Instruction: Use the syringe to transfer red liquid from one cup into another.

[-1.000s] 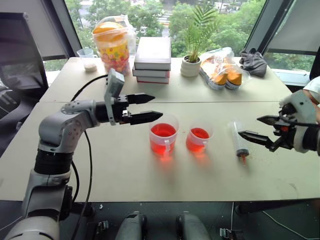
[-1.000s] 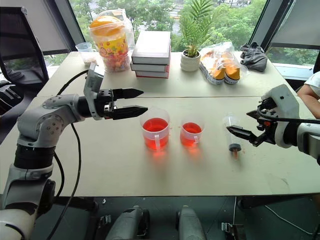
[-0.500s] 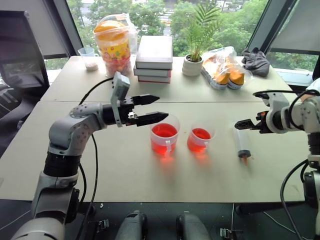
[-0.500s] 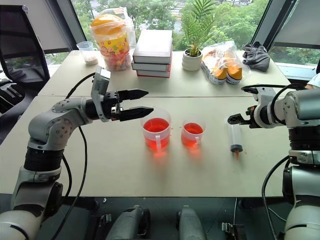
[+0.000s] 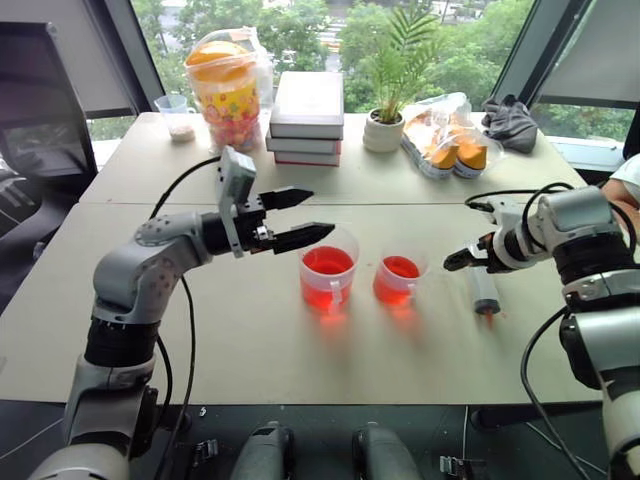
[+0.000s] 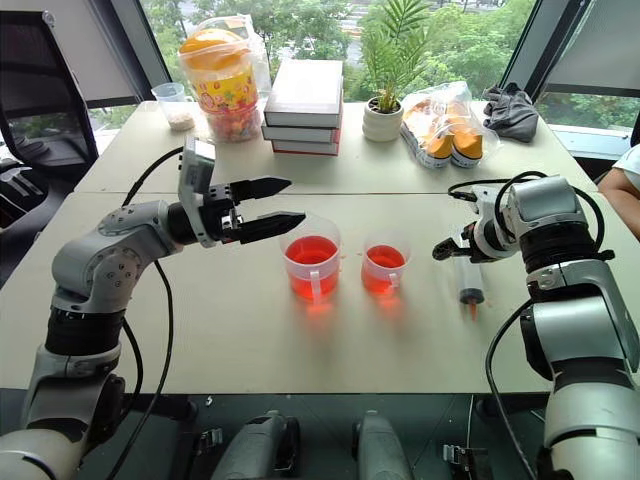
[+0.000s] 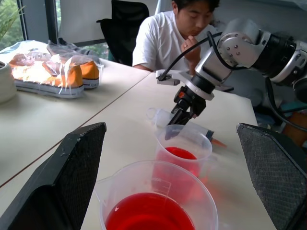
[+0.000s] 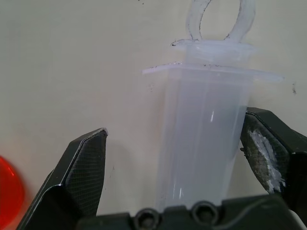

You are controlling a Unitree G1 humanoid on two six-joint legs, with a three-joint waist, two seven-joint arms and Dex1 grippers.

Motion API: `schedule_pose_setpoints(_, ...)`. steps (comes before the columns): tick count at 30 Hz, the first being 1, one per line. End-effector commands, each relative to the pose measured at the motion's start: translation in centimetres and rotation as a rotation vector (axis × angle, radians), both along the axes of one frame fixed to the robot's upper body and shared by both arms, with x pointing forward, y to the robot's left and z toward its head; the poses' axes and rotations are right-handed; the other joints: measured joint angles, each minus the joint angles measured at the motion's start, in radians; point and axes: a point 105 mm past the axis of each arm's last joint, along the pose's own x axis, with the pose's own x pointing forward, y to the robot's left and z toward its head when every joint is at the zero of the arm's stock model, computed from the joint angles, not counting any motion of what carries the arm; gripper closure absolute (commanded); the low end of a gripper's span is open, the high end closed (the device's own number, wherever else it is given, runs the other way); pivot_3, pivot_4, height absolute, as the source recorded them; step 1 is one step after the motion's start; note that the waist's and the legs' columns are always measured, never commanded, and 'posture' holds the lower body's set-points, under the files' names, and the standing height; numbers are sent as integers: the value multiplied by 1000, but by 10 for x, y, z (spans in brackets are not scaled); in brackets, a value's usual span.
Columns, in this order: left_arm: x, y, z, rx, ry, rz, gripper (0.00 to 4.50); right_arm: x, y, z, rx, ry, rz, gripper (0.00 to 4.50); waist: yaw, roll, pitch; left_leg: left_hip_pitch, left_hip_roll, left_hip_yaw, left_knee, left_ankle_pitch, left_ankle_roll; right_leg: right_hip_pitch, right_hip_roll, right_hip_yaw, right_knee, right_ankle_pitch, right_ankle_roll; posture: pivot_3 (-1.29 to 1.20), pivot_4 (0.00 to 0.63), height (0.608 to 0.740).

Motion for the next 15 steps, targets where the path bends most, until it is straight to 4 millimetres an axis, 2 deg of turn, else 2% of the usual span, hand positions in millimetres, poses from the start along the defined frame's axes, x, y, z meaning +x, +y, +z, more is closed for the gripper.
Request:
schedule_pose_setpoints(1,-6,0,17,-32,-60,-9,0,1,-4,1,-43,8,19,1287,0,0,0,0,0,0,0,0,0,0,0,0,0,0,0,0,150,740)
schedule_pose_setpoints(4,-4,-1,15,-30,-57,-11,0,-2,-4,-2,-51,25,29,2828,-1,0,0,0,0,0,0,0,0,0,0,0,0,0,0,0,150,740)
schedule_pose_setpoints(5,-4,-1,15,-30,-56,-12,0,-2,-5,-3,-51,28,31,3073,-1,0,0,0,0,0,0,0,0,0,0,0,0,0,0,0,150,740)
schedule_pose_setpoints(8,-3,-1,15,-28,-56,-16,0,-3,-4,0,-43,24,35,3117,-1,0,0,0,0,0,0,0,0,0,0,0,0,0,0,0,150,740)
schedule_pose_setpoints(10,-3,-1,16,-25,-56,-18,0,1,-6,10,-44,-23,32,3117,-1,0,0,0,0,0,0,0,0,0,0,0,0,0,0,0,150,740)
schedule_pose_setpoints(12,-3,1,16,-21,-58,-18,0,11,-4,34,-42,-150,61,3117,-1,0,0,0,0,0,0,0,0,0,0,0,0,0,0,0,150,740)
schedule_pose_setpoints(15,-2,4,18,-16,-60,-16,0,24,11,84,16,-405,121,3117,-1,1,0,0,0,0,0,0,0,0,0,0,0,0,0,0,150,740)
